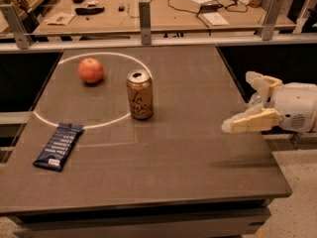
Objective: Knock orange can over
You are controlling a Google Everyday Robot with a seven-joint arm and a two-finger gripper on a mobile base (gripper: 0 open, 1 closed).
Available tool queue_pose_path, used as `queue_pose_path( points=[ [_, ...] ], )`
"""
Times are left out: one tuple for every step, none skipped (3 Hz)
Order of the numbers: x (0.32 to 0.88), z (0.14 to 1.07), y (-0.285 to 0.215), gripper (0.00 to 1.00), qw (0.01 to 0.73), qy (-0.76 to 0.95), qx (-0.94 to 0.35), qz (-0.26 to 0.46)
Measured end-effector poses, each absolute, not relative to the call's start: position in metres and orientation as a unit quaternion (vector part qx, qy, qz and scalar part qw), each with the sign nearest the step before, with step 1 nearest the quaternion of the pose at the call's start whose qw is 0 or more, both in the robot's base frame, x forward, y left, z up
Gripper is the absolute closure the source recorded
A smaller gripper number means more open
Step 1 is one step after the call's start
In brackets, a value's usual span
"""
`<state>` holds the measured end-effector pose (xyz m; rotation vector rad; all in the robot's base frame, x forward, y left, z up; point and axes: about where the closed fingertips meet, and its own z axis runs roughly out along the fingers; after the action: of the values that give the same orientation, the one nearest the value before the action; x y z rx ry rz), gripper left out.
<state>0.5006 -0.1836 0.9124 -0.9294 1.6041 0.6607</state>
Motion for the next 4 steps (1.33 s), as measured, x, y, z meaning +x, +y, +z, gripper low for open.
queue_pose_path(
  points=[
    [0.507, 0.913, -0.178, 0.00, 0.557, 0.680, -0.393, 0.271],
    [0.524, 0.914, -0.164, 0.00, 0.562, 0.660, -0.406, 0.290],
    [0.535, 0.911, -0.139, 0.00, 0.554, 0.629, -0.436, 0.329],
    [0.542, 0.906, -0.106, 0.00, 0.538, 0.600, -0.465, 0.367]
  ],
)
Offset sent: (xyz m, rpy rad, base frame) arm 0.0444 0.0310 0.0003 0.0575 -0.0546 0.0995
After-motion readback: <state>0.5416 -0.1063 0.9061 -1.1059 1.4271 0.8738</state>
